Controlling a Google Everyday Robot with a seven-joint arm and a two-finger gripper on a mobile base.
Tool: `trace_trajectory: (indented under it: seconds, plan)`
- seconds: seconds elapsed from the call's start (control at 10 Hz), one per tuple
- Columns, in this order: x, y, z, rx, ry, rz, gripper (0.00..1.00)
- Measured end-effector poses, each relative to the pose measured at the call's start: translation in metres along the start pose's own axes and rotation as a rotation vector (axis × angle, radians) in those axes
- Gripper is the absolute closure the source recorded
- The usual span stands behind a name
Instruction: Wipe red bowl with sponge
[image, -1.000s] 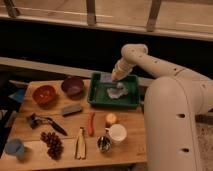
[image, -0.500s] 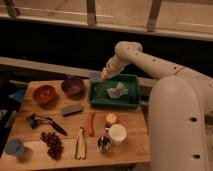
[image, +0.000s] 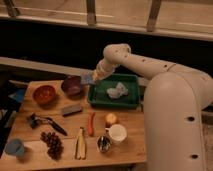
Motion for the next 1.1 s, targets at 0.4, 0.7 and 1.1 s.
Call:
trace_trajectory:
  seconds: [0.4,0.7,1.1]
  plan:
    - [-0.002,0.006,-0.001,-0.015,-0.007,-0.019,1.0]
    - [-0.021,0.05,0.005,-0.063,-0.033,-0.141,1.0]
    - [-0.039,0.132,0.026,-0.121,-0.053,-0.298,1.0]
